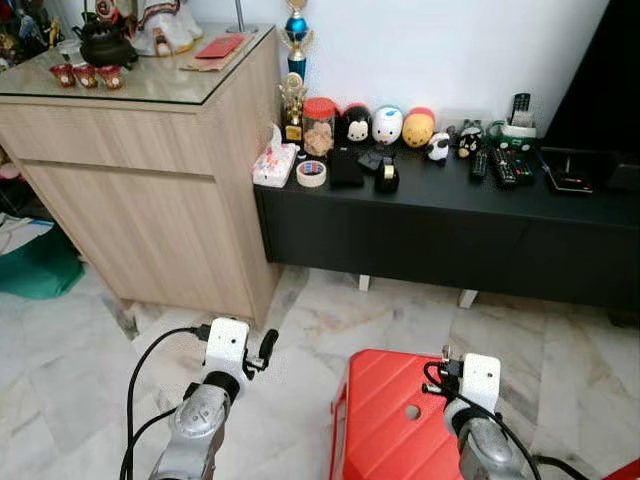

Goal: Hang keys on a hook

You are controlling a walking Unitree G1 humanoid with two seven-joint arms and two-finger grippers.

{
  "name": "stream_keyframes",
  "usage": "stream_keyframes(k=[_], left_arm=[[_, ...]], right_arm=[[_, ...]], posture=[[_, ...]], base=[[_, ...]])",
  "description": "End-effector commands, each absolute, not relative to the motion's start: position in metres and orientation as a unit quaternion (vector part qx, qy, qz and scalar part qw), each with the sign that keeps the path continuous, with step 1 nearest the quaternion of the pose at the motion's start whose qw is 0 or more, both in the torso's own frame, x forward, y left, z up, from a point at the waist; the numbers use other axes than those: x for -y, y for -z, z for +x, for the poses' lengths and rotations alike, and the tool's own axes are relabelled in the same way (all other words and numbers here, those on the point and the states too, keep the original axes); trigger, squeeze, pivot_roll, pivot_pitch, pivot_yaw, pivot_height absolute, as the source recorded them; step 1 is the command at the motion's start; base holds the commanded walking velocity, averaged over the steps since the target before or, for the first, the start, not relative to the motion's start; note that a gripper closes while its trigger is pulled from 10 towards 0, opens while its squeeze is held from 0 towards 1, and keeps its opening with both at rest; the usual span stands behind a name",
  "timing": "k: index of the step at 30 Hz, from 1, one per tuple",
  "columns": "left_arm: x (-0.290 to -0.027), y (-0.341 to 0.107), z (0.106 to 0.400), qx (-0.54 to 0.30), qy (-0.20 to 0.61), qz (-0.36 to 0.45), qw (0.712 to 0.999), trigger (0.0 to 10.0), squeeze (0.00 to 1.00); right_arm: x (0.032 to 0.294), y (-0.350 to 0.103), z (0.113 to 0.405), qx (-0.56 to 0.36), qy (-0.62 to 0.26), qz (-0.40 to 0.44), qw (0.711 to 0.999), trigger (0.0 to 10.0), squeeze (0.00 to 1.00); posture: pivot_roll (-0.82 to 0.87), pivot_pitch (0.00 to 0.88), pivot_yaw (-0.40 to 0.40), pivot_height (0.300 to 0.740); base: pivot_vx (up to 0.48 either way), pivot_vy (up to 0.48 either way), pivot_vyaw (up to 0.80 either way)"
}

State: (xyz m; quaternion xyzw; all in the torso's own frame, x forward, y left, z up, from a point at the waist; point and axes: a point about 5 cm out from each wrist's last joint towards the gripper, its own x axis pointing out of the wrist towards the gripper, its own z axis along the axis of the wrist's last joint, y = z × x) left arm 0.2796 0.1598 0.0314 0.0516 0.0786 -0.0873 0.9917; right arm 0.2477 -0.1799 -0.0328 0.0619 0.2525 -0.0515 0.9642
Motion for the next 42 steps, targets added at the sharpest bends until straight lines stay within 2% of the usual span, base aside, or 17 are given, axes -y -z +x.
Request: stream_keyframes(k=[1,7,11,14,18,23,30,33,42], left_arm=[[-0.166,-0.026,0.278,-0.091,0.076,0.049,0.992,10.0,0.00],[-0.180,-0.018,0.276,-0.115,0.051,0.046,0.991,10.0,0.00],[-0.197,-0.002,0.266,-0.159,0.018,0.049,0.986,10.0,0.00],[-0.213,0.024,0.245,-0.237,-0.009,0.055,0.970,10.0,0.00],[-0.218,0.038,0.231,-0.284,-0.018,0.056,0.957,10.0,0.00],[-0.211,0.056,0.214,-0.343,-0.008,0.055,0.938,10.0,0.00],[-0.208,0.065,0.204,-0.375,-0.011,0.050,0.926,10.0,0.00],[-0.209,0.071,0.194,-0.393,-0.025,0.038,0.918,10.0,0.00],[-0.205,0.076,0.187,-0.407,-0.029,0.027,0.912,10.0,0.00]], right_arm=[[0.181,0.038,0.244,-0.275,0.055,0.062,0.958,10.0,0.00],[0.186,0.047,0.235,-0.305,0.069,0.066,0.947,10.0,0.00],[0.188,0.052,0.229,-0.320,0.074,0.069,0.942,10.0,0.00],[0.194,0.061,0.217,-0.352,0.085,0.064,0.930,10.0,0.00],[0.198,0.066,0.209,-0.370,0.096,0.062,0.922,10.0,0.00],[0.195,0.071,0.202,-0.397,0.071,0.036,0.914,10.0,0.00],[0.197,0.078,0.190,-0.424,0.080,0.037,0.901,10.0,0.00],[0.209,0.084,0.175,-0.442,0.101,0.045,0.890,10.0,0.00],[0.230,0.086,0.159,-0.457,0.116,0.036,0.881,10.0,0.00]], posture=[[0.01,0.000,-0.022,0.727],[0.01,0.000,-0.021,0.727],[0.00,0.000,-0.017,0.727],[0.00,0.000,-0.011,0.727],[0.00,0.000,-0.006,0.727],[0.00,0.000,-0.002,0.727],[-0.02,0.000,0.006,0.727],[-0.01,0.000,0.000,0.727],[-0.02,0.000,0.006,0.727]], base=[[0.000,0.000,0.00],[0.000,0.000,0.00],[0.000,0.000,0.00],[0.000,0.000,0.00],[0.000,0.000,0.00],[0.000,0.000,0.00],[0.000,0.000,0.00],[0.000,0.000,0.00],[0.000,0.000,0.00]])
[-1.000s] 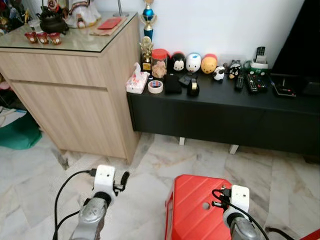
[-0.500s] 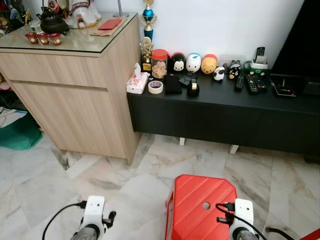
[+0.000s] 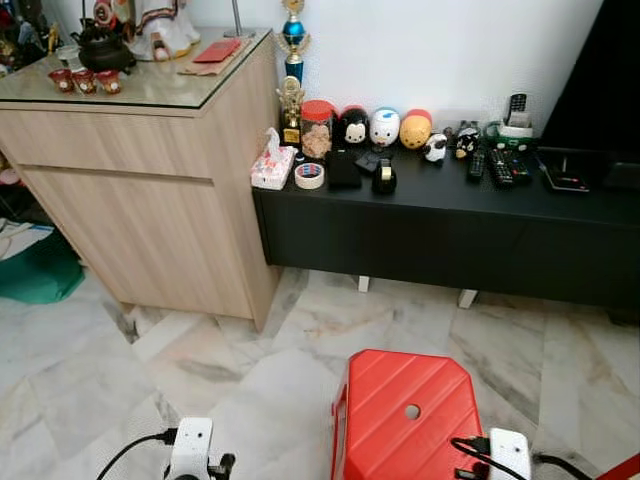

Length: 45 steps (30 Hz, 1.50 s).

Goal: Hang keys on a hook

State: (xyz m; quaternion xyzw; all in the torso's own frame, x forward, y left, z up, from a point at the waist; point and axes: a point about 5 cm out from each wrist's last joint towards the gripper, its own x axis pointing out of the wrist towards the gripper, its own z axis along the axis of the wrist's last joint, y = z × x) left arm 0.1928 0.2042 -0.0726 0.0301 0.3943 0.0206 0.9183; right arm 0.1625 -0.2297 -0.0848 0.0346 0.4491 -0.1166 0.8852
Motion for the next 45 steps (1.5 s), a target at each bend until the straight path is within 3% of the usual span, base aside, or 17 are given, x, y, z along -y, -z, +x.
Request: stream_keyframes(k=[1,16,45], left_arm=[[-0.205,0.076,0.187,-0.409,-0.029,0.026,0.912,10.0,0.00],[-0.207,0.084,0.171,-0.433,-0.037,0.020,0.900,10.0,0.00],[-0.209,0.088,0.163,-0.448,-0.031,0.019,0.893,10.0,0.00]], right_arm=[[0.227,0.087,0.160,-0.457,0.115,0.035,0.881,10.0,0.00],[0.220,0.083,0.172,-0.445,0.127,0.030,0.886,10.0,0.00],[0.225,0.087,0.158,-0.448,0.141,0.026,0.883,10.0,0.00]], posture=[[-0.02,0.000,0.006,0.727],[-0.04,0.000,0.018,0.727],[-0.04,0.000,0.033,0.727]], base=[[0.000,0.000,0.00],[-0.160,0.000,0.00],[-0.287,0.000,0.00]])
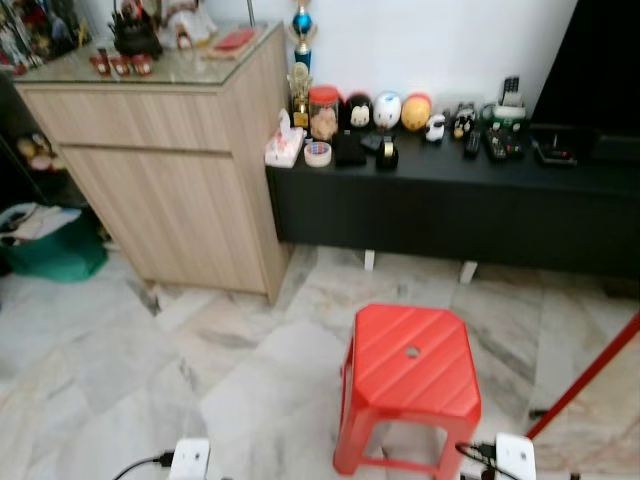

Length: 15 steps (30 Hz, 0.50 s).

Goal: Hang keys on a hook

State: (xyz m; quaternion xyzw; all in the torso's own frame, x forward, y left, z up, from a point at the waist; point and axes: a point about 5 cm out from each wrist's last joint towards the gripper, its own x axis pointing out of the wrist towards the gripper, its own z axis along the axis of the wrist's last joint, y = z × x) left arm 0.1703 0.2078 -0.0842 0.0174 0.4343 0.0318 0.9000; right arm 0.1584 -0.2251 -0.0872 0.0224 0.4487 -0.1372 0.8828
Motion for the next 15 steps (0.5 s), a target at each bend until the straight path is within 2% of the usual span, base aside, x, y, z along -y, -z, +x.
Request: stream_keyframes(k=[1,4,15], left_arm=[[-0.2096,0.0880,0.1616,-0.449,-0.031,0.019,0.893,10.0,0.00],[-0.2103,0.0888,0.1597,-0.453,-0.033,0.019,0.890,10.0,0.00],[-0.2099,0.0915,0.1541,-0.464,-0.031,0.025,0.885,10.0,0.00]], right_arm=[[0.2243,0.0874,0.1586,-0.448,0.141,0.027,0.882,10.0,0.00],[0.2233,0.0873,0.1593,-0.448,0.140,0.027,0.883,10.0,0.00],[0.2231,0.0877,0.1588,-0.450,0.140,0.029,0.881,10.0,0.00]], posture=[[-0.04,0.000,0.032,0.727],[-0.04,0.000,0.030,0.727],[-0.03,0.000,0.018,0.727]], base=[[-0.289,0.000,0.00],[-0.275,0.000,0.00],[0.000,-0.028,0.00]])
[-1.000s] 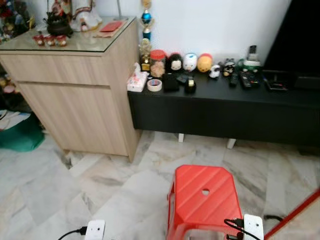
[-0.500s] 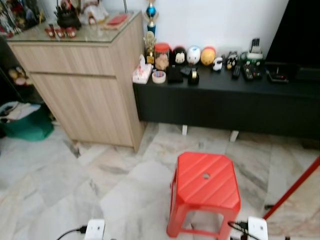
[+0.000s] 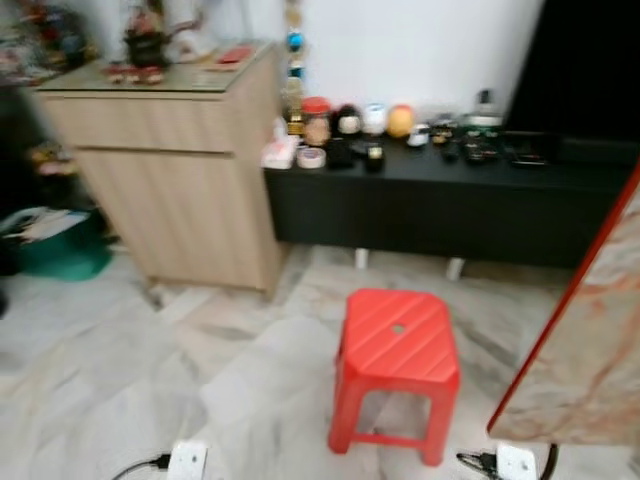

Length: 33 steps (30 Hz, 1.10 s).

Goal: Hang keys on a hook

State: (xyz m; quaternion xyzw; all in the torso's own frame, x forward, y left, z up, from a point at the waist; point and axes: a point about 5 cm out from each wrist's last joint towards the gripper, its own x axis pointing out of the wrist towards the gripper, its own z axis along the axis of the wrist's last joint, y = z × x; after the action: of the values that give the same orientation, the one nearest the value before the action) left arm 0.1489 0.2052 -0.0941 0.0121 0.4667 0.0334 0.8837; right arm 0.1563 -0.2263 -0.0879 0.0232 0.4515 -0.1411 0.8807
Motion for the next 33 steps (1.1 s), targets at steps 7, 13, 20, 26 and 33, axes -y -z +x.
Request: stream_keyframes(k=[7,13,20,26,33], left_arm=[[-0.2098,0.0931,0.1503,-0.469,-0.034,0.024,0.882,10.0,0.00],[-0.2104,0.0944,0.1467,-0.475,-0.035,0.024,0.879,10.0,0.00],[-0.2108,0.0946,0.1463,-0.476,-0.036,0.024,0.878,10.0,0.00],[-0.2099,0.0944,0.1474,-0.476,-0.035,0.024,0.879,10.0,0.00],[-0.2097,0.0935,0.1497,-0.473,-0.034,0.022,0.880,10.0,0.00]], right_arm=[[0.2278,0.0881,0.1551,-0.453,0.142,0.028,0.880,10.0,0.00],[0.2304,0.0882,0.1532,-0.453,0.144,0.029,0.879,10.0,0.00],[0.2294,0.0879,0.1547,-0.452,0.144,0.030,0.880,10.0,0.00],[0.2293,0.0875,0.1558,-0.451,0.145,0.031,0.880,10.0,0.00],[0.2293,0.0869,0.1571,-0.449,0.147,0.032,0.881,10.0,0.00]], posture=[[-0.03,0.000,0.012,0.727],[-0.02,0.000,0.009,0.727],[-0.02,0.000,0.009,0.727],[-0.03,0.000,0.009,0.727],[-0.03,0.000,0.008,0.727]], base=[[0.000,-0.372,0.00],[0.000,-0.373,0.00],[0.000,-0.382,0.00],[0.000,-0.408,0.00],[0.000,-0.451,0.00]])
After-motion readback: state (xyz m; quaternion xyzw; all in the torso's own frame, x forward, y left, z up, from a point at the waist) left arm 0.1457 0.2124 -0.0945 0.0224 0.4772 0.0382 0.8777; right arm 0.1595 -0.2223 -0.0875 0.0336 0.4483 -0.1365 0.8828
